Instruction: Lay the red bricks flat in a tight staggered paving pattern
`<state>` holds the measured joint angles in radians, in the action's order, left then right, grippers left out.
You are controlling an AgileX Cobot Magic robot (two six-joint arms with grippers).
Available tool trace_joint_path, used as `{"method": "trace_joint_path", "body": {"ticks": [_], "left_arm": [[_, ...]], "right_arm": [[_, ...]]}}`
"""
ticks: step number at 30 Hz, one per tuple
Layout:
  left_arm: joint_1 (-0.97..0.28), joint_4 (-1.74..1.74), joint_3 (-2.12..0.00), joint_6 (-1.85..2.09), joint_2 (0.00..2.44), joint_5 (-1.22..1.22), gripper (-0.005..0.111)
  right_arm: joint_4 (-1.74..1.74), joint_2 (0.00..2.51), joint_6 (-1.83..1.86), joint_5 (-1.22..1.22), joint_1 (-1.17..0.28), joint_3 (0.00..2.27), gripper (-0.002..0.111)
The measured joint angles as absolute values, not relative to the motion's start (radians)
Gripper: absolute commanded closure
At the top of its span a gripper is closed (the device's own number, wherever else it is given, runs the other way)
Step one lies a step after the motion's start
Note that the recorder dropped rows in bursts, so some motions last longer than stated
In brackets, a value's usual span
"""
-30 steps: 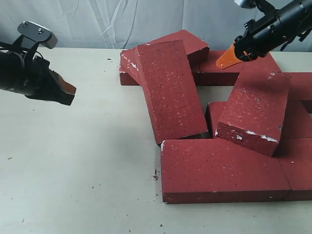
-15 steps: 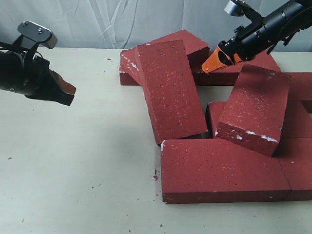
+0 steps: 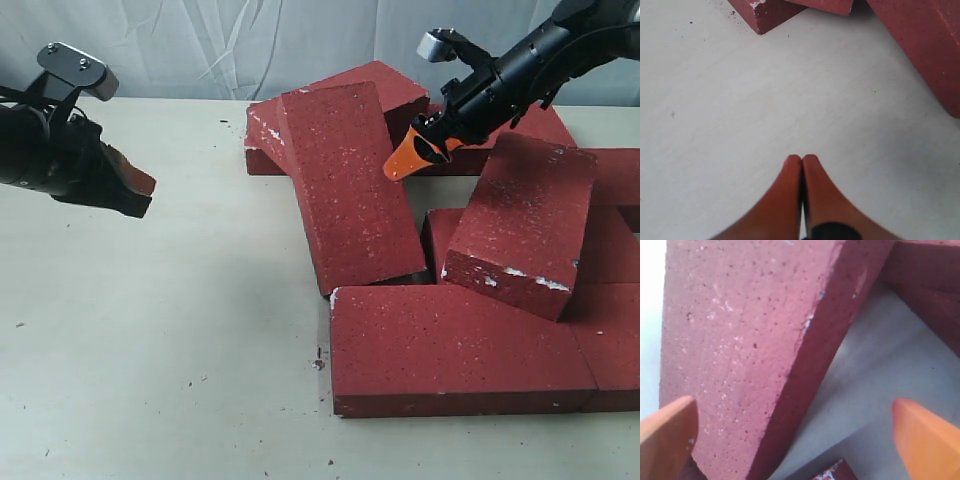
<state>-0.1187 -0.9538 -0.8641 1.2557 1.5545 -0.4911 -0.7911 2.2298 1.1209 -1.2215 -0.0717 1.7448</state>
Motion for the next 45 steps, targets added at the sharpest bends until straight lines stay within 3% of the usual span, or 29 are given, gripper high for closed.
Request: {"method": "trace_joint_path", "body": {"ticks": [25, 30, 37, 45], "left_arm": [[-0.119, -0.954, -0.864, 1.286, 1.554, -0.491, 0.107], [-0.119, -0.954, -0.864, 1.286, 1.554, -0.491, 0.107], [-0.119, -0.954, -0.864, 1.286, 1.554, -0.491, 0.107], [-0.119, -0.954, -0.864, 1.286, 1.554, -0.491, 0.107]], "right_arm": [[-0.883, 2.332, 1.259, -1.219, -0.115, 1.745, 0.005], [-0.895, 2.332, 1.265, -1.217, -0.115, 1.745, 0.033], [-0.906, 2.332, 1.265, -1.228, -0.115, 1.745, 0.109], [-0.895, 2.322, 1.248, -1.228, -0.115, 1.745, 0.108]]}}
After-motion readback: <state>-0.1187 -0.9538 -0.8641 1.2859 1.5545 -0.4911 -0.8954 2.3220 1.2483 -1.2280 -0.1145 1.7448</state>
